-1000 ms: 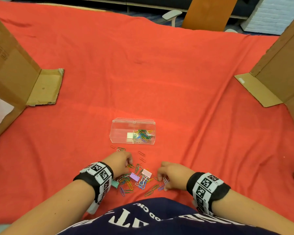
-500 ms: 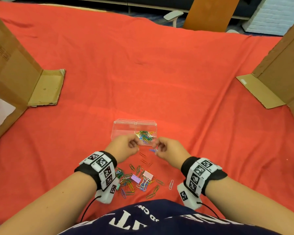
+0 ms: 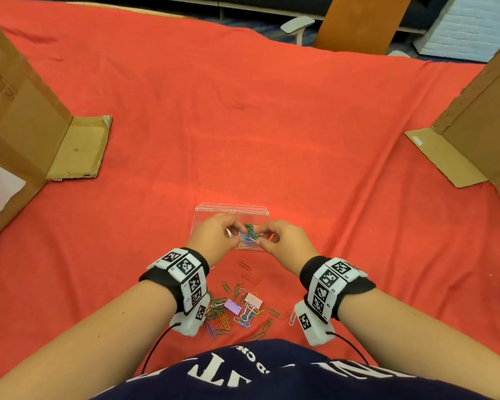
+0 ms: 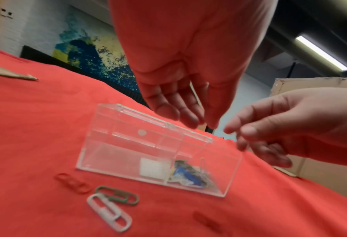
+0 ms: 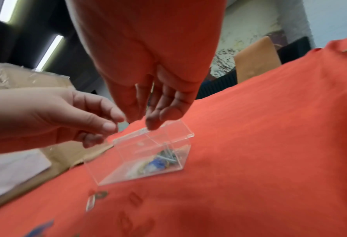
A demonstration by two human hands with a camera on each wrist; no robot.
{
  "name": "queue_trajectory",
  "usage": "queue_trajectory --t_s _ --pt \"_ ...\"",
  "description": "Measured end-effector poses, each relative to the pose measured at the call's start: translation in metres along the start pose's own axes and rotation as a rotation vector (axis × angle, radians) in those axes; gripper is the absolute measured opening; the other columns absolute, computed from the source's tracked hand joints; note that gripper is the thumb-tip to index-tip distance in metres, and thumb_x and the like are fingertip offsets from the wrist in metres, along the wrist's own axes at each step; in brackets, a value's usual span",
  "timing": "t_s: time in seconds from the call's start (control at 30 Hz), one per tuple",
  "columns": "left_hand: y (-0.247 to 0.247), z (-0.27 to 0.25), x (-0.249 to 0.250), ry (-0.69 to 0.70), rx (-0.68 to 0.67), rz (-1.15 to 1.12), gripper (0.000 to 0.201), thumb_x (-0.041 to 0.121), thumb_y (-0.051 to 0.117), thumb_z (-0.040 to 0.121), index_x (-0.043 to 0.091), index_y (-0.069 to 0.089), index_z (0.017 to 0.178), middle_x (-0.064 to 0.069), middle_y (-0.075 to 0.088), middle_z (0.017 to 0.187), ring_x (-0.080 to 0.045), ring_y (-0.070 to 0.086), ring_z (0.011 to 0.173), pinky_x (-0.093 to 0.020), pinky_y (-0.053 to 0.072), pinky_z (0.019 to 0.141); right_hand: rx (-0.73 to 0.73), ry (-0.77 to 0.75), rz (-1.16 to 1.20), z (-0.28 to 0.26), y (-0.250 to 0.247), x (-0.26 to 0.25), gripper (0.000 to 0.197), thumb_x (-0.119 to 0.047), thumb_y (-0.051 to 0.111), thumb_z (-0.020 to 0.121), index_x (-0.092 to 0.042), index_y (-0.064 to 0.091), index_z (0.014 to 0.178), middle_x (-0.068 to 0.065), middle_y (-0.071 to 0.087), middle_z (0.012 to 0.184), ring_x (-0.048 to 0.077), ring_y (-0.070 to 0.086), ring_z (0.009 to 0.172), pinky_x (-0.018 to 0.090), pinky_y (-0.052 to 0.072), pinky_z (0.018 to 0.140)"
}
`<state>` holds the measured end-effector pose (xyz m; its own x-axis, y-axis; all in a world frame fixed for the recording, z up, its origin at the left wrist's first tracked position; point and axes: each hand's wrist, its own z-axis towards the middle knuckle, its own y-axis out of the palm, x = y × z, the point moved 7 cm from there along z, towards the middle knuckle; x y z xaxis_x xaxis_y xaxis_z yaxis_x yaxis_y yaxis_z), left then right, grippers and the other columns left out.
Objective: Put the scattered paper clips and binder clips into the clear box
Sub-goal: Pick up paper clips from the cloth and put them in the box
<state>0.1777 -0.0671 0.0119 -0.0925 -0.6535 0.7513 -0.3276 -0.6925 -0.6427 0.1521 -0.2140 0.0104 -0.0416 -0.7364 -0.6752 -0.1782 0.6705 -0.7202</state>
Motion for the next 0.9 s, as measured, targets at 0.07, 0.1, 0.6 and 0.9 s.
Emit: queue_trajectory --t_s 0.07,0.1,0.6,0.9 --pt "0.010 -0.008 -0.004 0.035 -0.135 0.078 0.018 0.010 0.065 0.076 0.025 0.068 0.086 0.003 0.060 0.086 -0.008 0.051 0.065 -0.025 0.044 0.068 -0.125 -0.049 -0.080 -0.009 0.011 0.001 0.020 -0.015 0.062 0.082 -0.018 0.067 0.101 0.001 0.063 0.091 0.005 0.049 0.067 0.019 0.034 0.069" --pt "0.017 -0.013 -0.006 0.049 -0.226 0.144 0.022 0.009 0.063 0.078 0.024 0.068 0.093 0.001 0.061 0.092 -0.011 0.053 0.071 -0.025 0.044 0.074 -0.209 -0.070 -0.145 -0.014 0.020 0.003 0.024 -0.014 0.061 0.082 -0.017 0.066 0.106 0.006 0.064 0.100 0.010 0.054 0.076 0.021 0.036 0.073" --pt "0.050 -0.052 -0.034 0.086 -0.493 0.454 0.031 0.014 0.072 0.071 0.013 0.062 0.100 0.004 0.046 0.094 -0.015 0.051 0.095 -0.019 0.034 0.078 -0.602 -0.161 -0.409 -0.069 0.061 0.035 0.050 -0.027 0.070 0.075 -0.017 0.057 0.122 0.006 0.052 0.127 0.027 0.047 0.116 0.035 0.037 0.101" --pt "0.048 -0.058 -0.040 -0.029 -0.495 0.398 0.006 0.015 0.066 0.076 0.017 0.065 0.082 0.003 0.054 0.083 -0.010 0.050 0.071 -0.019 0.038 0.062 -0.514 0.021 -0.325 -0.079 0.068 0.036 0.016 -0.016 0.066 0.078 -0.009 0.064 0.093 0.012 0.068 0.103 0.026 0.060 0.093 0.023 0.035 0.071"
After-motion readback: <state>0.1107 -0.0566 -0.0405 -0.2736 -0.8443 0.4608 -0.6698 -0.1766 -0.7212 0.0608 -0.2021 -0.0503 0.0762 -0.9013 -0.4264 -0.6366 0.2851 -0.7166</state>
